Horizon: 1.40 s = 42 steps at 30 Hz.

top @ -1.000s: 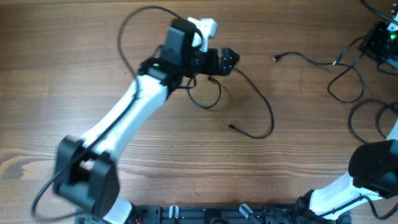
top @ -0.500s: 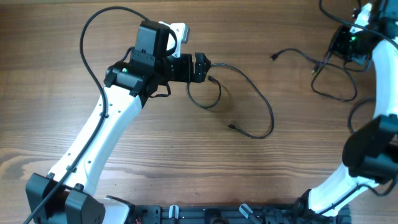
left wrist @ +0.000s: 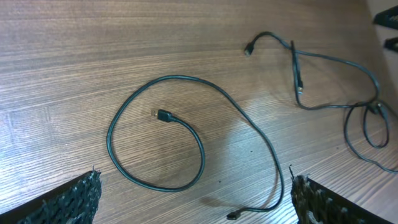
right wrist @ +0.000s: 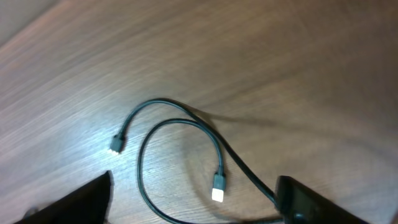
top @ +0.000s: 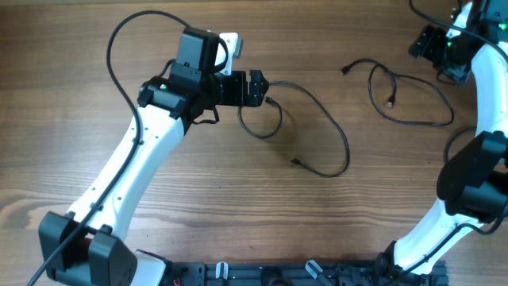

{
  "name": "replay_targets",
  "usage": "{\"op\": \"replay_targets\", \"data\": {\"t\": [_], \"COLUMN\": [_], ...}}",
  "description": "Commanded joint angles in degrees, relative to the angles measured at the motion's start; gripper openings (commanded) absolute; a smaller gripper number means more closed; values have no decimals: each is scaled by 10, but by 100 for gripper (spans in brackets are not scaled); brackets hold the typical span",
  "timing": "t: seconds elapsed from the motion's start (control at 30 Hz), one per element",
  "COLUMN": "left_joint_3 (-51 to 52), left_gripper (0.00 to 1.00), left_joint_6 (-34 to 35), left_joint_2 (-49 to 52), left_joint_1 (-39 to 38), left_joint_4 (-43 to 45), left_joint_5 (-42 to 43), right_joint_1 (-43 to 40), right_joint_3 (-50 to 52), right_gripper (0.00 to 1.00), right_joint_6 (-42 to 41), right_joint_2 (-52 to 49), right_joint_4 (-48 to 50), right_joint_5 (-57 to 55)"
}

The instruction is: Untangle cables

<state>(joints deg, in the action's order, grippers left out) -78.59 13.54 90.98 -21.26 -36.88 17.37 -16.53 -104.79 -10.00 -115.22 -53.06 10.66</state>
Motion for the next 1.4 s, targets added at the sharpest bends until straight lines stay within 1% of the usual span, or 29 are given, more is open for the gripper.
{"op": "replay_targets", "data": {"t": [0.0,0.07,0.2,0.23,0.27,0.3,0.33,0.4,0.43,0.47,0.5,0.53,0.6,0.63,0.67,0.77,0.83,0.87,0.93,1.13,1.23,1.37], "left_joint_3": [7,7,7,7,7,7,7,7,7,7,7,7,7,7,7,7,7,7,7,7,7,7], "left_gripper": [100,100,100,100,100,100,100,100,100,100,100,100,100,100,100,100,100,100,100,100,100,100], "left_joint_6": [-12,-12,-11,-11,-11,-11,-11,-11,-11,-11,-11,-11,-11,-12,-11,-11,-12,-12,-12,-12,-12,-12], "left_joint_2": [17,18,18,18,18,18,18,18,18,18,18,18,18,18,18,18,18,18,18,18,18,18], "left_joint_1": [3,3,3,3,3,3,3,3,3,3,3,3,3,3,3,3,3,3,3,3,3,3], "left_joint_4": [2,2,2,2,2,2,2,2,2,1,1,2,2,1,1,-4,-5,-5,-5,-5,-8,-9], "left_joint_5": [-5,-5,-5,-5,-5,-5,-5,-5,-5,-5,-5,-5,-5,-5,-5,-5,-5,-5,-5,-5,-5,-5], "right_joint_1": [0,0,0,0,0,0,0,0,1,3,7,13,33,55,77,148,183,199,225,255,256,256], "right_joint_3": [-12,-12,-12,-12,-12,-12,-12,-12,-12,-12,-12,-12,-12,-12,-12,-12,-12,-12,-10,-9,-7,-5], "right_gripper": [99,100,98,96,91,83,72,52,40,35,24,18,11,6,4,4,5,12,22,31,32,33], "right_joint_6": [130,155,175,174,175,175,175,176,175,174,148,103,29,-38,-94,-200,-235,-237,-247,-243,-241,-197], "right_joint_2": [-26,-54,-95,-96,-97,-97,-97,-97,-97,-97,-97,-97,-97,-97,-97,-97,-98,-100,-106,-160,-178,-197], "right_joint_4": [1,4,-21,-31,-41,-50,-66,-81,-86,-90,-90,-84,-66,-54,-44,-17,-8,0,12,25,31,37], "right_joint_5": [-20,-23,49,49,60,76,106,157,188,231,255,252,236,178,118,-36,-92,-106,-149,-152,-152,-152]}}
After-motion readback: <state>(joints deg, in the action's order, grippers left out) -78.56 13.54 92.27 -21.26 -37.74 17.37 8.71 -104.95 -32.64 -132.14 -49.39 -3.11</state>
